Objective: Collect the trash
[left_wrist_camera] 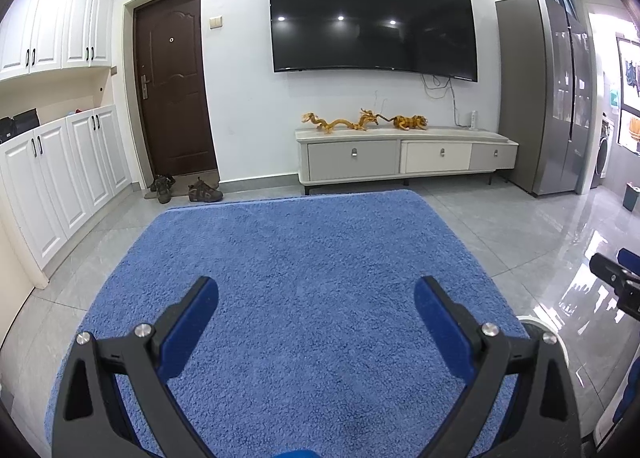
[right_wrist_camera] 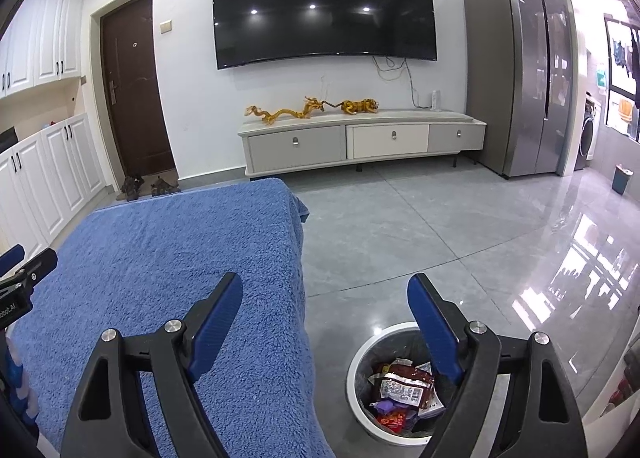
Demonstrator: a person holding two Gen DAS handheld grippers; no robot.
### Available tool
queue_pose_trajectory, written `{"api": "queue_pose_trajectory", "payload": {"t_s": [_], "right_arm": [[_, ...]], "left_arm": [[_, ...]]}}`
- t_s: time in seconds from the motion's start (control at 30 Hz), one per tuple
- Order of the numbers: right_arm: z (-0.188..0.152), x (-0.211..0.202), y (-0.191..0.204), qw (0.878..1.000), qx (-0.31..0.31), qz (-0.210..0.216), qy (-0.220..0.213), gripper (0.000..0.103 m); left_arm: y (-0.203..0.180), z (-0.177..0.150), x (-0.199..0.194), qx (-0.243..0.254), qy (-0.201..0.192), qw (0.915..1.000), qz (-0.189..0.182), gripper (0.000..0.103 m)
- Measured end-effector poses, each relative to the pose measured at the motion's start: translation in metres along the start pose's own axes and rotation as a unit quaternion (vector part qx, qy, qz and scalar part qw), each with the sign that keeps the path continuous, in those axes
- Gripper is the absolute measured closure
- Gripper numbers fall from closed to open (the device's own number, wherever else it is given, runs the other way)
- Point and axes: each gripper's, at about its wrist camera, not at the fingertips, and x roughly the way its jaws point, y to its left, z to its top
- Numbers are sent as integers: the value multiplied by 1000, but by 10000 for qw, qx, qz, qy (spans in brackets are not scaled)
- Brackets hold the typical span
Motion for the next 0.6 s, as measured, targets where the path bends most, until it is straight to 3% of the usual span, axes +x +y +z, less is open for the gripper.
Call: {"api": "queue_pose_trajectory", "payload": {"t_s": [0.27,0.43,0.6], "right_arm": [[1,-2,0,10000,-37,-31,-82,15],[2,-4,0,9998,-38,-85,-153,4],[3,-7,2,9996,-92,-131,-233,1]], "left_arm": [[-5,-1,2,36,37,10000,-19,4],[-6,-2,1,43,34,10000,-28,4],[-6,-2,0,48,30,10000,-49,4]]}}
